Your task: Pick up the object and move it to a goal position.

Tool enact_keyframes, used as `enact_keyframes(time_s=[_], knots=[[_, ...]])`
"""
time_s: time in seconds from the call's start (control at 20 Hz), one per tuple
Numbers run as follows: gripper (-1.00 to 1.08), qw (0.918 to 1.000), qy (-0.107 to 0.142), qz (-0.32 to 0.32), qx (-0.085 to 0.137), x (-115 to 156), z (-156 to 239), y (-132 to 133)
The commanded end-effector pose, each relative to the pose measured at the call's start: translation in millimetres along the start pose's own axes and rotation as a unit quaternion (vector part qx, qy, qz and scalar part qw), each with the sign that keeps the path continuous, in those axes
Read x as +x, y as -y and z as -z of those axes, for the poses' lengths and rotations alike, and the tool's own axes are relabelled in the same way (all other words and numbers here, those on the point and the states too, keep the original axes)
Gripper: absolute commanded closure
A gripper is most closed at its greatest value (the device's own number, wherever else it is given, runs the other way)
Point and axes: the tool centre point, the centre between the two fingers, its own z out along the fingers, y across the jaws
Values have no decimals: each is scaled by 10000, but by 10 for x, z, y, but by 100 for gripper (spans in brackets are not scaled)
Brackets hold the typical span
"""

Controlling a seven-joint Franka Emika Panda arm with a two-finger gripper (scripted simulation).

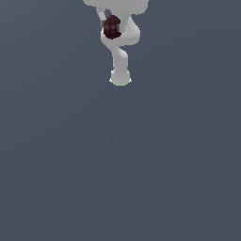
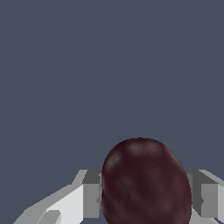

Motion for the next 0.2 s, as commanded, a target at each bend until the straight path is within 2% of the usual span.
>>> enact_keyframes(time_s=[0.0, 0.15], knots=[[108, 10000, 0, 1, 0, 3, 15, 1], [108, 10000, 0, 1, 0, 5, 0, 5]])
